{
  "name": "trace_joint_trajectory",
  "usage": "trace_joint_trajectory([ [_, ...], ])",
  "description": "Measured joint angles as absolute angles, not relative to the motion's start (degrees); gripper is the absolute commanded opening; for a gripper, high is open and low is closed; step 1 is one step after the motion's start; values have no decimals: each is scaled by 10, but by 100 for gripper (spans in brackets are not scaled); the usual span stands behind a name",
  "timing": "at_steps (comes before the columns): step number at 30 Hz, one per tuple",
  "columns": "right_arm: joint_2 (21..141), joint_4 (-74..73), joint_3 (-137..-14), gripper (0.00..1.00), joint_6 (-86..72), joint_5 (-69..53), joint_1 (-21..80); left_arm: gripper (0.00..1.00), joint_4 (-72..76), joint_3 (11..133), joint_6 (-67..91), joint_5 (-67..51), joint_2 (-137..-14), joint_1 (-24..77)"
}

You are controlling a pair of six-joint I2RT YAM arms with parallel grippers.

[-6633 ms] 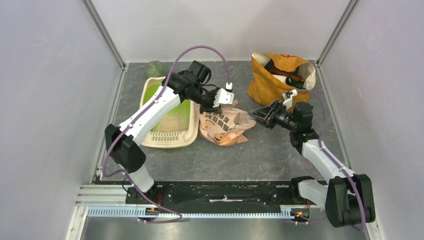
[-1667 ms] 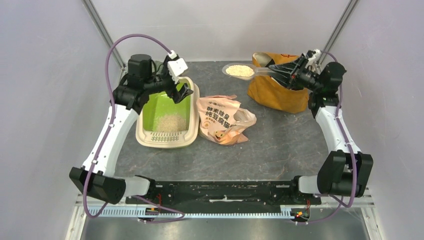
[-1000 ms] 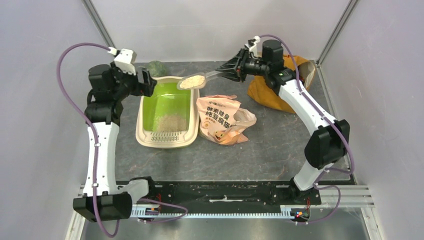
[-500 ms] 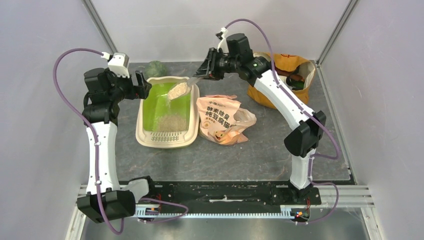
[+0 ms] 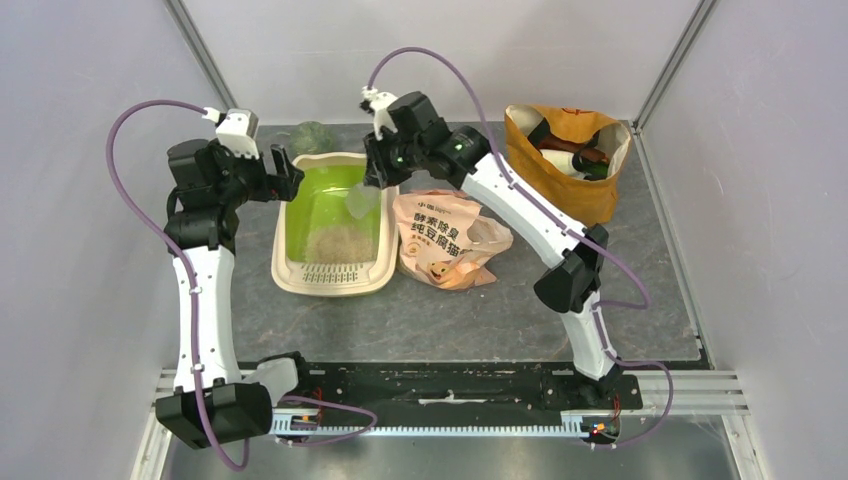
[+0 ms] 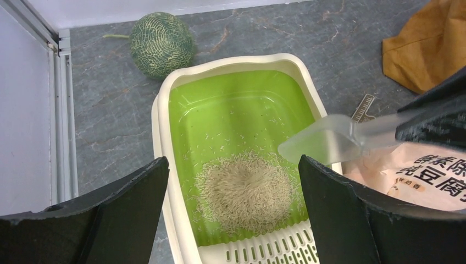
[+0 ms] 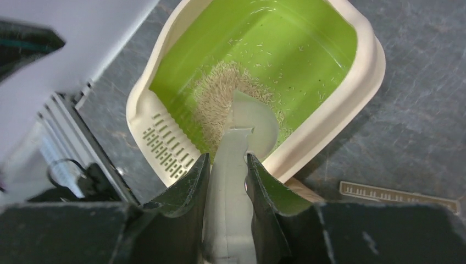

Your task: Fill the litter box with clean litter

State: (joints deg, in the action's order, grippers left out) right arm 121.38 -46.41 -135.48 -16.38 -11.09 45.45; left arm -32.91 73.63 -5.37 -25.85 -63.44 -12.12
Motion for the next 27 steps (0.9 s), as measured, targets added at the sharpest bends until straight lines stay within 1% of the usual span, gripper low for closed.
trace_joint_trajectory([
  [4, 1214, -467, -1355, 0, -83, -89, 489, 95, -329, 735, -54, -260, -634, -122],
  [7, 1214, -462, -1355, 0, -57, -92, 504, 95, -329, 735, -54, -262, -634, -122],
  [10, 1209, -458, -1355, 0, -62, -107, 498, 95, -329, 735, -54, -272, -634, -122],
  [12, 1198, -440, -1345, 0, -98, -141, 477, 95, -329, 735, -54, -285, -634, -122],
  [13, 1182, -410, -1321, 0, -131, -173, 458, 95, -329, 735, -53, -297, -634, -123],
  [15, 1143, -346, -1263, 0, -206, -230, 407, 95, -329, 735, -53, -319, -634, -123],
  [19, 1055, -224, -1145, 0, -363, -315, 246, 95, -328, 736, -51, -360, -634, -123],
  [24, 910, -175, -1023, 0, -472, -369, 54, 95, -328, 755, -47, -395, -640, -122],
  [26, 818, -163, -960, 0, -508, -420, -27, 95, -326, 769, -46, -403, -646, -120],
  [27, 796, -164, -948, 0, -514, -428, -72, 95, -327, 776, -46, -407, -649, -116],
])
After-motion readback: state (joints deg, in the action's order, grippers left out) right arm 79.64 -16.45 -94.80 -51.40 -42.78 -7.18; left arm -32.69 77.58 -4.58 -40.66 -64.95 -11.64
